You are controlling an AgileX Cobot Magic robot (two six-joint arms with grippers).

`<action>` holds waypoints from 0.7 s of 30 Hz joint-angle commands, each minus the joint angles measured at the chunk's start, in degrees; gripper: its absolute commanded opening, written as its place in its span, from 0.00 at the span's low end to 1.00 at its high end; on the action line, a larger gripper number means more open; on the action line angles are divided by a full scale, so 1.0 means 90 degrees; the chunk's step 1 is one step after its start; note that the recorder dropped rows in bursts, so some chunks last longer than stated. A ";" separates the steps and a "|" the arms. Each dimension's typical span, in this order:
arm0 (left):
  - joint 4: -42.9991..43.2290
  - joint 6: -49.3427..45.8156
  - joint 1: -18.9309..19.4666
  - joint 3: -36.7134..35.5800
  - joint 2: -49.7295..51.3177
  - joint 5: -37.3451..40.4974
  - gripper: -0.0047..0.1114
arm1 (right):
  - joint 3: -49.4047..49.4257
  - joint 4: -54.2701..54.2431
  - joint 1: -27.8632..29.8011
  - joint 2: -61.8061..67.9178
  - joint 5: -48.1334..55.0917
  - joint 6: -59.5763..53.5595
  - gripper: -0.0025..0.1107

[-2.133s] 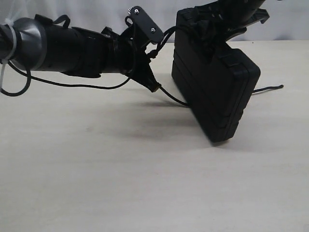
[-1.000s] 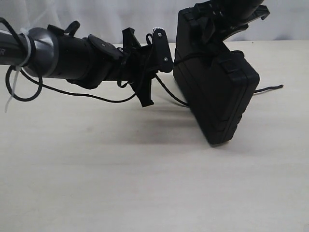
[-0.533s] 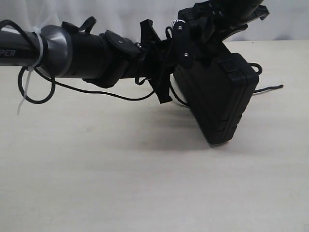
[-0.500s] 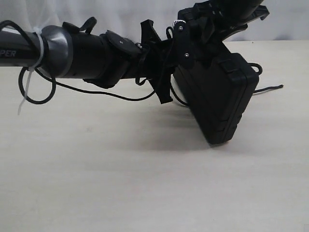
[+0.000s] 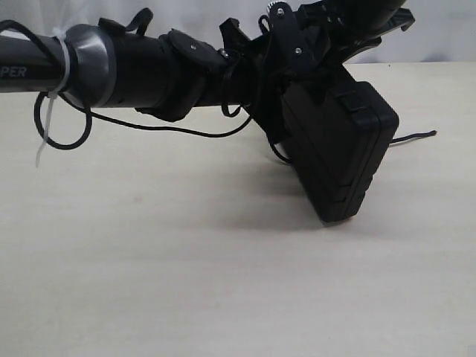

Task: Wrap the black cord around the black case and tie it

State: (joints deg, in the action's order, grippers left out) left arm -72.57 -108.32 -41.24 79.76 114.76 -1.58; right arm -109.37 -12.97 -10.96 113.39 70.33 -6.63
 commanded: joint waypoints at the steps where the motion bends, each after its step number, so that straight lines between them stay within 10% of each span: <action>1: -0.0053 0.0095 -0.0021 0.0048 -0.0020 0.0452 0.04 | 0.0007 0.0019 0.0031 -0.0030 -0.0041 -0.0027 0.31; 21: -0.0508 0.0095 -0.0160 0.0418 -0.0020 0.1077 0.06 | 0.0007 -0.0005 0.0031 -0.0030 -0.0041 -0.0003 0.31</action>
State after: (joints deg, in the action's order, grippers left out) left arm -76.93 -107.98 -42.34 82.87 114.85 7.39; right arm -109.37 -12.86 -10.84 113.39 70.22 -6.63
